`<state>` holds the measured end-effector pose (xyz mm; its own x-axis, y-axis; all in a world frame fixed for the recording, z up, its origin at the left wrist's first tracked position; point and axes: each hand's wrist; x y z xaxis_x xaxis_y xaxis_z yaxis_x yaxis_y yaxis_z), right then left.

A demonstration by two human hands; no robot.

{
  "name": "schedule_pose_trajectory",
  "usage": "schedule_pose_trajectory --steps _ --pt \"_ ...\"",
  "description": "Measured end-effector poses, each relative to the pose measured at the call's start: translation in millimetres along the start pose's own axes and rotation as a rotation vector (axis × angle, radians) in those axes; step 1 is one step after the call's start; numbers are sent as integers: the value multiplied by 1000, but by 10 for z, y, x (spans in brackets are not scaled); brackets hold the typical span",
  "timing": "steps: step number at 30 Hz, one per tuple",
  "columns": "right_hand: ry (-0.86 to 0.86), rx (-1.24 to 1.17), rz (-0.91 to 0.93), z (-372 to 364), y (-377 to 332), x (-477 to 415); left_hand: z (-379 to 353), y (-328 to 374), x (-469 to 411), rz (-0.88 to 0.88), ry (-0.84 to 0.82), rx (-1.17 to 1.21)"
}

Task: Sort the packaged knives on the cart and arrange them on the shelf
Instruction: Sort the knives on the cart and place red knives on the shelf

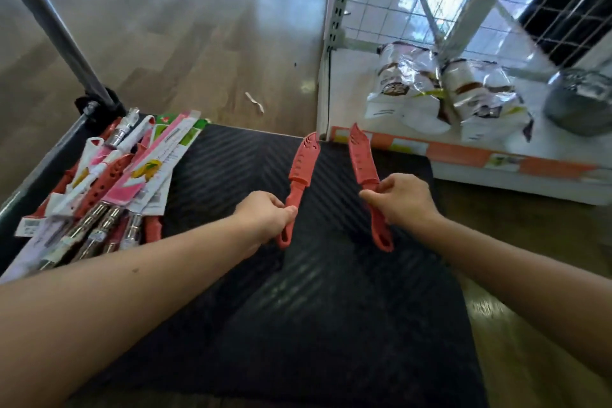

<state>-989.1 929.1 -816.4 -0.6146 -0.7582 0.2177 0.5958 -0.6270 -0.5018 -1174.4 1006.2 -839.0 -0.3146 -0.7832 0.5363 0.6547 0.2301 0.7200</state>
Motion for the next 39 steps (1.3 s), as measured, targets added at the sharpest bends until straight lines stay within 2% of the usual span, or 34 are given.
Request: schedule_pose_trajectory --steps 6,10,16,21,25,30,33,39 --pt "-28 -288 -279 210 646 56 -704 303 59 39 -122 113" --pt "-51 -423 -380 236 977 79 -1092 386 95 63 -180 108" --pt "-94 -468 -367 211 1197 127 -1608 441 157 80 -204 91" --pt "-153 -433 -370 205 1194 82 -1755 565 153 -3 -181 -190" --pt "-167 -118 -251 286 1226 26 -1654 524 139 -65 -136 -366" --pt "-13 -79 -40 340 1076 -49 -1390 493 134 -175 -55 -327" --pt "-89 -82 88 265 782 -55 -1112 444 104 -229 21 -359" --pt "-267 80 319 -205 75 51 -436 139 -4 -201 143 -404"
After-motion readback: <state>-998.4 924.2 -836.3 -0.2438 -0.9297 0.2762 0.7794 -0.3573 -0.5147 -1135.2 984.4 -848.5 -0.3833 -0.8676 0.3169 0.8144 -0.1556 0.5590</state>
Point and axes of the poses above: each hand's wrist, its own x-axis away from the middle knuckle, its own z-axis out of the back of the hand, y = z × x
